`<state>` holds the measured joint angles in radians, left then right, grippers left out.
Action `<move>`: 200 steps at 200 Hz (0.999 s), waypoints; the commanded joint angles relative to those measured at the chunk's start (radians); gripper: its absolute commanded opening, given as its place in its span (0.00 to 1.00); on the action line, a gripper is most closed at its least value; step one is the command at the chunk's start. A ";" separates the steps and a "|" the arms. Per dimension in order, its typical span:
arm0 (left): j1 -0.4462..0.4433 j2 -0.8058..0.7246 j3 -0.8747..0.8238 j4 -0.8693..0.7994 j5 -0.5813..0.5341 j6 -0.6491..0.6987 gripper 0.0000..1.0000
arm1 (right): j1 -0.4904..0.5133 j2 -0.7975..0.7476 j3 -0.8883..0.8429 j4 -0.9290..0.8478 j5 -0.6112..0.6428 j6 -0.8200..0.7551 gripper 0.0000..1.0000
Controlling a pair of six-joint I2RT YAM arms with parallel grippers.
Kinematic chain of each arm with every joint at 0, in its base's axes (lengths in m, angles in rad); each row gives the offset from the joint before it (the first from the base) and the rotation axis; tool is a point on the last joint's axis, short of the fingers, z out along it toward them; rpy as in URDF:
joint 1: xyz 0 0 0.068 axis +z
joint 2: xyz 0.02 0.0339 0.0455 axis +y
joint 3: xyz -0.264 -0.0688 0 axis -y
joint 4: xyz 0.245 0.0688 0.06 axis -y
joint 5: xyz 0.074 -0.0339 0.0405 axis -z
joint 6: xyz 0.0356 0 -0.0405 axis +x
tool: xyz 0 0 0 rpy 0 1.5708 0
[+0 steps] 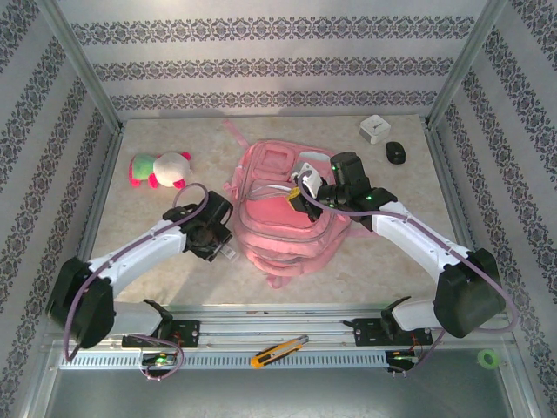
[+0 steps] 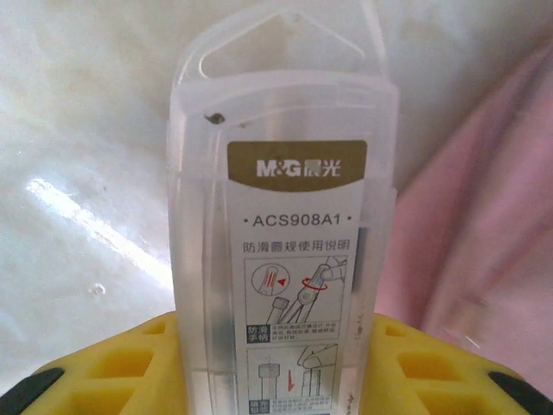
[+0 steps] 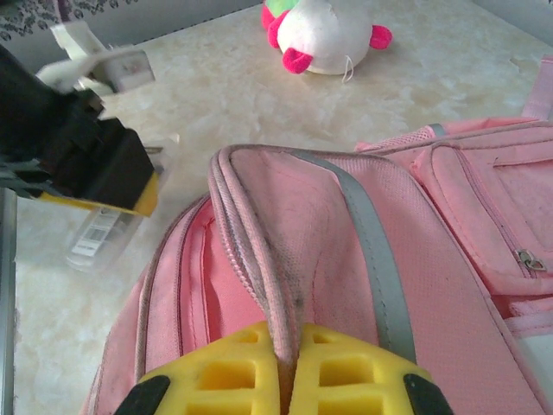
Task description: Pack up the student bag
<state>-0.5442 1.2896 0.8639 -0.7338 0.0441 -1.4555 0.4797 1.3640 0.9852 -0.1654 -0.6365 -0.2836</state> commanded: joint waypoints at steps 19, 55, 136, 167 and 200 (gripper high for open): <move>-0.047 -0.069 0.124 -0.068 -0.036 -0.016 0.31 | -0.002 0.008 0.036 0.147 -0.074 0.058 0.00; -0.090 -0.044 0.212 0.011 -0.028 0.009 0.31 | -0.009 0.030 0.046 0.177 -0.074 0.102 0.00; -0.152 0.120 0.295 0.269 -0.040 0.000 0.32 | -0.038 0.008 0.060 0.252 -0.120 0.208 0.00; -0.154 0.180 0.341 0.344 -0.061 0.009 0.32 | -0.041 -0.003 0.062 0.270 -0.138 0.231 0.00; -0.164 0.235 0.357 0.408 -0.047 -0.012 0.37 | -0.041 0.001 0.061 0.290 -0.149 0.245 0.00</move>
<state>-0.6865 1.4895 1.1767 -0.4961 -0.0128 -1.4605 0.4313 1.3994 0.9863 -0.0200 -0.6743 -0.0647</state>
